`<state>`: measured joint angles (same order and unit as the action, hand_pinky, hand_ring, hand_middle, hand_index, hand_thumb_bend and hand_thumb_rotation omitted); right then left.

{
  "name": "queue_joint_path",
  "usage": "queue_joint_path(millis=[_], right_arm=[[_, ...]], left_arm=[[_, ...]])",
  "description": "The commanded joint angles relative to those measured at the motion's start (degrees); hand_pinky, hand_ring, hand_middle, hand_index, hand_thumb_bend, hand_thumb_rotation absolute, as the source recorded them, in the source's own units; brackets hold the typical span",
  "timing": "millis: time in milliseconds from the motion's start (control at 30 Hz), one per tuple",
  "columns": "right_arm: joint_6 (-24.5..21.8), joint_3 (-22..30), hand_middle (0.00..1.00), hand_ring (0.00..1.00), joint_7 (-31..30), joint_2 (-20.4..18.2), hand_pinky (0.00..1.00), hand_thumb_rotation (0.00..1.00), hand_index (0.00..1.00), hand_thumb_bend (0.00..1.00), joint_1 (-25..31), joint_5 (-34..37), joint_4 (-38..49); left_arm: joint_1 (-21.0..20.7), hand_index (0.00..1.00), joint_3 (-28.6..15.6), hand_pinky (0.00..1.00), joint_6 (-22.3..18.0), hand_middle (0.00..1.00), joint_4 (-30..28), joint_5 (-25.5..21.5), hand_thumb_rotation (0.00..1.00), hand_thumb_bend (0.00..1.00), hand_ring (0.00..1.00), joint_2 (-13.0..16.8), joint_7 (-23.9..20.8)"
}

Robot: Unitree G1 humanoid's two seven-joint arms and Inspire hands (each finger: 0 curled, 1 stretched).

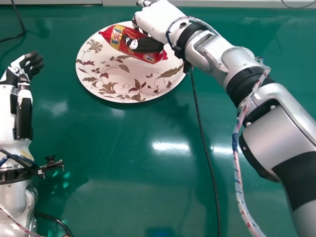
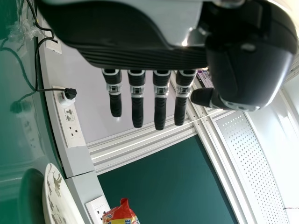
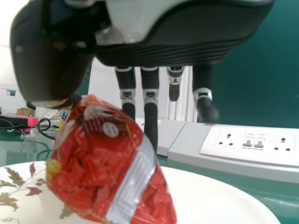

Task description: Pick up biscuit and place it in the plate

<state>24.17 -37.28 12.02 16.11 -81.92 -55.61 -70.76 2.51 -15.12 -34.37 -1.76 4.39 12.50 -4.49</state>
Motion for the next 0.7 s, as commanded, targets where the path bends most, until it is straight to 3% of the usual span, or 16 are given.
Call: queue_joint_path(millis=[0,67,133,233,367,533,667], right_arm=[[-0.44,-0.75,0.55,0.44,-0.2,0.82,0.28,0.07,0.52,0.51,-2.19,-0.02,0.33],[-0.92,-1.01,0.74,0.66,-2.08,1.04,0.52,0.37,0.75,0.72,-2.56,0.1,0.34],[-1.23,-0.65,0.89,0.78,-2.75,1.24,0.63,0.62,0.91,0.9,-2.53,0.81,0.52],[-2.6,-0.09,0.98,0.87,-3.21,1.43,0.68,0.76,0.99,0.98,-2.51,1.69,1.01],[-4.05,1.18,1.0,0.94,-4.11,2.3,0.72,0.83,1.0,1.0,-2.26,3.54,2.1],[-5.16,4.02,1.0,0.94,-5.71,5.09,0.73,0.82,1.0,1.0,-0.82,6.71,5.06],[-5.15,7.97,1.0,0.94,-6.84,8.94,0.69,0.75,0.98,0.96,2.28,10.45,10.37]], left_arm=[[2.0,0.86,1.07,0.9,-0.35,0.85,3.08,0.09,0.0,0.0,0.85,-2.13,-0.46],[1.81,0.86,1.02,0.91,-0.8,0.85,3.63,0.19,0.0,0.0,0.85,-1.98,-0.45],[1.72,0.86,0.95,0.91,-0.71,0.85,3.62,0.61,0.0,0.0,0.85,-2.02,-0.75],[1.72,0.86,0.94,0.91,-0.1,0.85,3.2,0.71,0.0,0.0,0.85,-2.18,-0.92],[1.7,0.86,1.03,0.92,0.12,0.85,2.84,0.8,0.0,0.0,0.85,-2.39,-0.97],[1.54,0.87,1.13,0.93,0.17,0.85,2.93,0.75,0.0,0.0,0.86,-2.5,-1.03],[1.21,0.87,1.28,0.94,-0.42,0.86,3.66,0.23,0.0,0.0,0.86,-2.6,-0.81]])
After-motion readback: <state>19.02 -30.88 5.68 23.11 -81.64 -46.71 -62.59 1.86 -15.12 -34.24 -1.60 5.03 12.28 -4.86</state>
